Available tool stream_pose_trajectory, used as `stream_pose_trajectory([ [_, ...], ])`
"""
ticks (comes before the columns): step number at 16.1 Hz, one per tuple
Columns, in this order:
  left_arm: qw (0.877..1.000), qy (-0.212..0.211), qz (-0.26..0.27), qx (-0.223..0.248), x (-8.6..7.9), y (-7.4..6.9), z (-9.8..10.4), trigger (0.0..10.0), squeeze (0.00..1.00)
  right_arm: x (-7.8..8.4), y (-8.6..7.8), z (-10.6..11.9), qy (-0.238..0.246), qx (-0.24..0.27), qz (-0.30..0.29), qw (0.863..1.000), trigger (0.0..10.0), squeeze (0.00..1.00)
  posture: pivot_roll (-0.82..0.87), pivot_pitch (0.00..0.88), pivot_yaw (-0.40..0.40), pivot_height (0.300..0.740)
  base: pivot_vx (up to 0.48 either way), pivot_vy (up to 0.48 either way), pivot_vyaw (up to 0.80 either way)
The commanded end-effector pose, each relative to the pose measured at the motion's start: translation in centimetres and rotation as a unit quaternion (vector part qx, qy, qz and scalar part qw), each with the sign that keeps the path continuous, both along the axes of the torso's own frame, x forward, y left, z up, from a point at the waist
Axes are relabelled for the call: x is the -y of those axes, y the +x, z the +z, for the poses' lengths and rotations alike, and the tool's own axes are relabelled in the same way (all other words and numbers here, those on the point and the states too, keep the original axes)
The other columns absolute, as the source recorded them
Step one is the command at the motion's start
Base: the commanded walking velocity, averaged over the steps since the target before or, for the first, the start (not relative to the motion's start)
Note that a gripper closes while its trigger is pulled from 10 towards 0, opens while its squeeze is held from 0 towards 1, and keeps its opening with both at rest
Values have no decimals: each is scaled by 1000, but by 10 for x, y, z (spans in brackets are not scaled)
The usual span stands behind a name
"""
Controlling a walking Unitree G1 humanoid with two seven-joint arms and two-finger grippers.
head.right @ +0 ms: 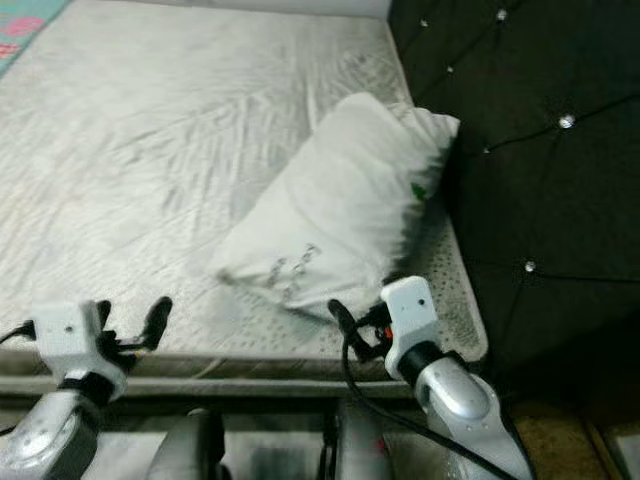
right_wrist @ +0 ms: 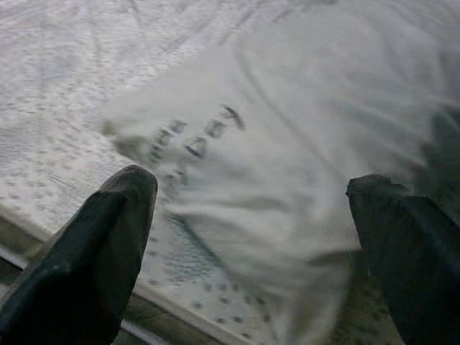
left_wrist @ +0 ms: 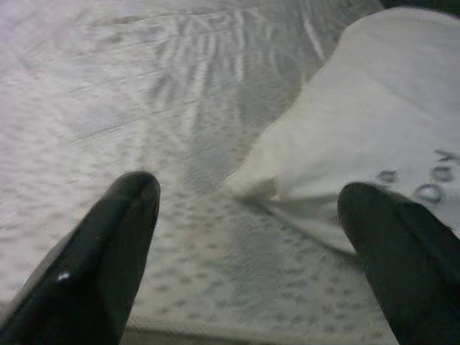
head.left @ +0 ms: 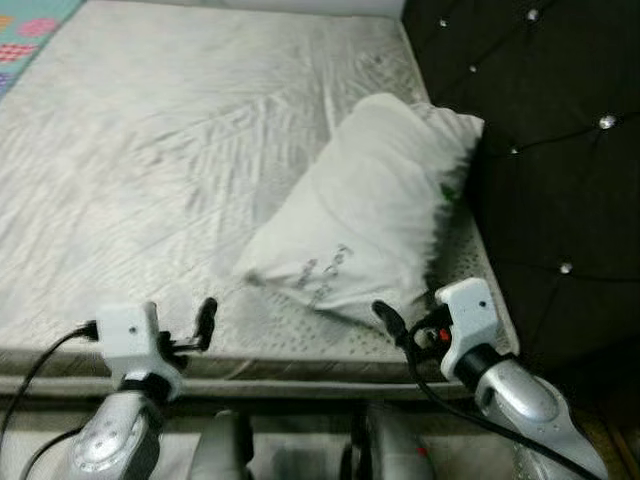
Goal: Clean up the room
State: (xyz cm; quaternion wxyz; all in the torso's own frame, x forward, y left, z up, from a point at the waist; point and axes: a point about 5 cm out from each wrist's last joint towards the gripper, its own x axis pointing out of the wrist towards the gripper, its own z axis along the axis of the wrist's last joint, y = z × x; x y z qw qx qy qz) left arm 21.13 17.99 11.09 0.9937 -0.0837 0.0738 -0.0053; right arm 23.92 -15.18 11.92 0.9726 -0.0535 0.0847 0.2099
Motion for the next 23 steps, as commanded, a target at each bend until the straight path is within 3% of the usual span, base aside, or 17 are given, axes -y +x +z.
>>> stream_pose_trajectory([
  [1,1000,4,-4,-17,1,-4,-5,10000,0,4,-2,-1,0,-3,-5,1000,10000,0,-95,190,-48,640,0,0,0],
  [6,1000,4,-3,-23,1,-4,-7,10000,0,4,-1,-2,1,-5,-6,1000,10000,0,-93,187,-48,635,0,0,0],
  [14,1000,5,-4,-24,2,-3,-7,10000,0,4,1,-1,4,-1,-5,1000,10000,0,-91,185,-50,535,0,0,0],
  [23,1000,-6,-12,-4,4,0,-2,10000,0,4,4,0,6,2,-8,1000,10000,0,-93,190,-52,535,83,0,0],
])
